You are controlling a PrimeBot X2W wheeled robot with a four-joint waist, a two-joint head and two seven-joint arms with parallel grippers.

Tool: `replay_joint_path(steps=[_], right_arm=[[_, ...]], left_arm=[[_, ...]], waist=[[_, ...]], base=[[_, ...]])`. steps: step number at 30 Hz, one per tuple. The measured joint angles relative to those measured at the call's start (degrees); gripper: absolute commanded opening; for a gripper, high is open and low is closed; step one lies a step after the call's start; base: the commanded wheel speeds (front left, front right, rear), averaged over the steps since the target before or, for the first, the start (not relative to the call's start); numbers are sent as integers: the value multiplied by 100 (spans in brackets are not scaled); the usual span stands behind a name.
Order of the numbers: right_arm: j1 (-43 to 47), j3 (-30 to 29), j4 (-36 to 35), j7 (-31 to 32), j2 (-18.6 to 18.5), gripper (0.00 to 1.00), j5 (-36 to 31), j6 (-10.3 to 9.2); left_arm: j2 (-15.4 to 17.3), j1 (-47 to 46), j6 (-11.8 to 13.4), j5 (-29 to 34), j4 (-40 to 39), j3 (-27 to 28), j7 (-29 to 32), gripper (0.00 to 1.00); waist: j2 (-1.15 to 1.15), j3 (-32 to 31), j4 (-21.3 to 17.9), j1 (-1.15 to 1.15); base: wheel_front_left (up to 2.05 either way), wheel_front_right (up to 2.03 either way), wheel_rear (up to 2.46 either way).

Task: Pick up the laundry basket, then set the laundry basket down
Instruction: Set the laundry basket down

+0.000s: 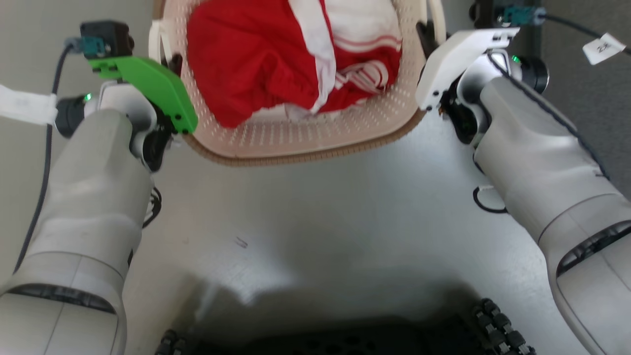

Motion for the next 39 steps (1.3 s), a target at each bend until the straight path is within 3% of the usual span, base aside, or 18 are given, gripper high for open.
replay_joint_path(steps=[14, 33, 34, 35, 36, 38, 39], right_arm=[[-298, -8, 114, -234, -29, 0, -30, -43], [-498, -1, 253, -372, -21, 0, -35, 16], [-502, 3, 260, -372, -21, 3, -42, 19], [-502, 3, 269, -372, -21, 24, -46, 21], [-502, 14, 281, -369, -21, 45, -47, 43], [-502, 29, 299, -365, -38, 96, -49, 103], [-502, 27, 318, -354, -53, 100, -48, 142]], left_arm=[[-21, -339, -5, 132, 63, -97, -294, 0], [-69, -536, -74, 143, 267, -135, -428, 0], [-77, -542, -74, 143, 281, -141, -427, 0], [-86, -543, -75, 143, 293, -141, -427, 0], [-94, -545, -75, 143, 300, -144, -427, 27], [-91, -549, -75, 144, 325, -167, -427, 100], [-83, -548, -75, 144, 349, -170, -427, 100]], waist=[[0, 793, 49, 0], [0, 921, 103, -1], [0, 918, 106, -1], [0, 915, 109, -1], [0, 911, 112, -1], [0, 904, 120, -1], [0, 899, 124, -1]], base=[[0, 0, 0], [0, 0, 0], [0, 0, 0], [0, 0, 0], [0, 0, 0], [0, 0, 0], [0, 0, 0]])
